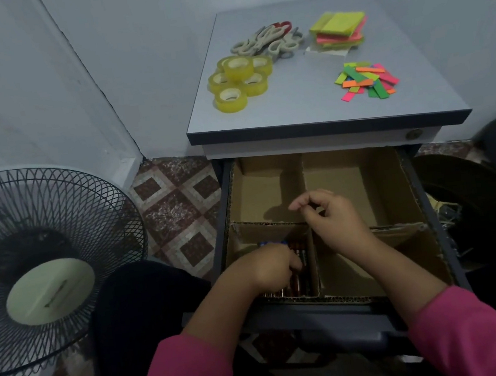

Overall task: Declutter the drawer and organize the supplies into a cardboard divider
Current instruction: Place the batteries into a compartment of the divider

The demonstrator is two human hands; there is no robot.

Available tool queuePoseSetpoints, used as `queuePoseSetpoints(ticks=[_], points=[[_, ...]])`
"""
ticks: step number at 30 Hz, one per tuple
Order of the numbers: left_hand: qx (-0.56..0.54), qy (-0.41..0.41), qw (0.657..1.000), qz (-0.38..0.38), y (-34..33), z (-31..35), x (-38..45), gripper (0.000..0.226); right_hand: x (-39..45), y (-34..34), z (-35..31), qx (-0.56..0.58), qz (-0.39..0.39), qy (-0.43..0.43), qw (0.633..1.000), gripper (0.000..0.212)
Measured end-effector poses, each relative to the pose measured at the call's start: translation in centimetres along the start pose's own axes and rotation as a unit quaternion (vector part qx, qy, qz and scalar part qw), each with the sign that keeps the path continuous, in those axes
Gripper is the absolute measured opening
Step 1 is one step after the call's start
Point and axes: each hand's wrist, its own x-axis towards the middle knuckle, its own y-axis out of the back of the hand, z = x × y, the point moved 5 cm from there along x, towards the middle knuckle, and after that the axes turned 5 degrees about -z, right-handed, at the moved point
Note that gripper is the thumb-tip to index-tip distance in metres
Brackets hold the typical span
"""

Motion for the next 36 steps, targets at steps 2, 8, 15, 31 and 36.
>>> queuePoseSetpoints(ticks=[2, 8, 15, 31, 36], points=[[-0.006, 0.005, 1.0, 0.012, -0.1, -0.4, 0.1, 0.036, -0.1, 0.1, 0.0, 0.001, 0.0, -0.001, 1.0, 0.032], [-0.037, 0.028, 0.999, 0.012, 0.2, -1.3, -0.2, 0.039, -0.2, 0.2, -0.2, 0.005, -0.003, -0.002, 1.0, 0.029], [0.001, 0.097, 0.995, -0.022, 3.3, -1.8, -1.2, 0.031, 0.0, -0.1, -0.1, -0.011, -0.004, -0.001, 1.0, 0.027], [0.161, 0.144, 0.971, -0.099, 4.0, -1.8, -0.3, 0.025, 0.0, 0.1, 0.2, -0.017, -0.009, 0.004, 1.0, 0.023], [0.242, 0.129, 0.957, -0.094, 2.8, -1.8, -0.2, 0.028, 0.2, 0.0, 0.3, -0.025, -0.004, 0.01, 1.0, 0.023]])
